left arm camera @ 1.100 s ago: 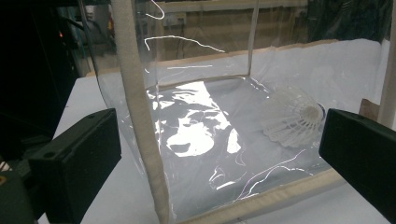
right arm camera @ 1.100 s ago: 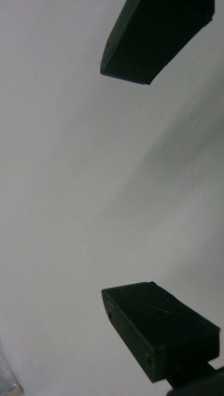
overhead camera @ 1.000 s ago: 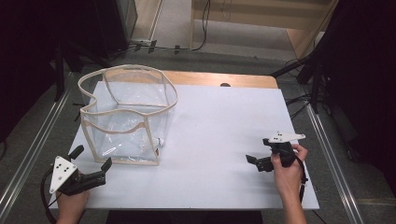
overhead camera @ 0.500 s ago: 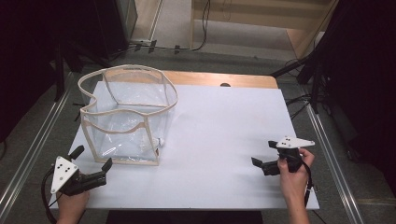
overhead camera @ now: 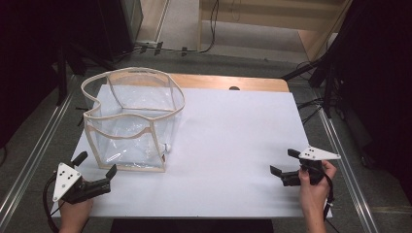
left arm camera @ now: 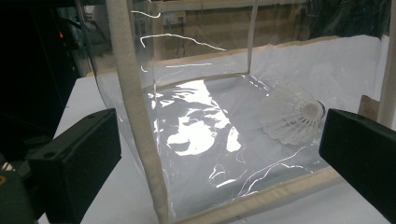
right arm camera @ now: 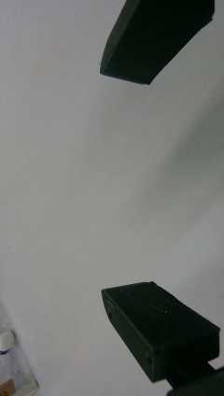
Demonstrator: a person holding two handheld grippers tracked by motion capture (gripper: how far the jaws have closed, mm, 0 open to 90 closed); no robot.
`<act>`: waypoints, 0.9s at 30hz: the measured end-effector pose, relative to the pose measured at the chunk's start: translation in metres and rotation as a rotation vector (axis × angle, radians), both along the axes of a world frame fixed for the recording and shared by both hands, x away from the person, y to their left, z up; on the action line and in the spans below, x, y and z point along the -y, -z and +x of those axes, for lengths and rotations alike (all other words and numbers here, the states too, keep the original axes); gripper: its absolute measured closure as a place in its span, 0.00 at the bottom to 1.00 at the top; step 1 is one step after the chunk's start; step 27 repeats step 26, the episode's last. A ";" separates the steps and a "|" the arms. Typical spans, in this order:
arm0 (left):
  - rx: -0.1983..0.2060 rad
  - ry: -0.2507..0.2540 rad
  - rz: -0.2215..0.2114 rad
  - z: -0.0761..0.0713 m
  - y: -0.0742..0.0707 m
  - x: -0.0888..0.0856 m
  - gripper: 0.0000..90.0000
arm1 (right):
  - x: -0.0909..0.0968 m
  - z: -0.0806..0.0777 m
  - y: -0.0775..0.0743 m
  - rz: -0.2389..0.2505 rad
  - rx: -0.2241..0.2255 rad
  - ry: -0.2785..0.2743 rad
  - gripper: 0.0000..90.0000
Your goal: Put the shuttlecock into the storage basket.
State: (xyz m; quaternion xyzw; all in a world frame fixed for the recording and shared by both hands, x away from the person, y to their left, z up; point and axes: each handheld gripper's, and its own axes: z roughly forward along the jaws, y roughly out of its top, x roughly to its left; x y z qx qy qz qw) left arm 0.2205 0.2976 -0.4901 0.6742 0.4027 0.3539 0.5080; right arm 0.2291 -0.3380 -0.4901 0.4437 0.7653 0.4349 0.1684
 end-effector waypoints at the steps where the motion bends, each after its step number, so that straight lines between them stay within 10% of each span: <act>1: 0.000 0.000 0.001 0.000 0.000 0.000 0.00 | 0.001 -0.001 0.001 0.004 0.006 -0.002 0.00; 27: -0.004 0.007 0.004 0.000 0.000 0.000 0.00 | 0.019 -0.022 0.013 0.070 0.058 0.046 0.00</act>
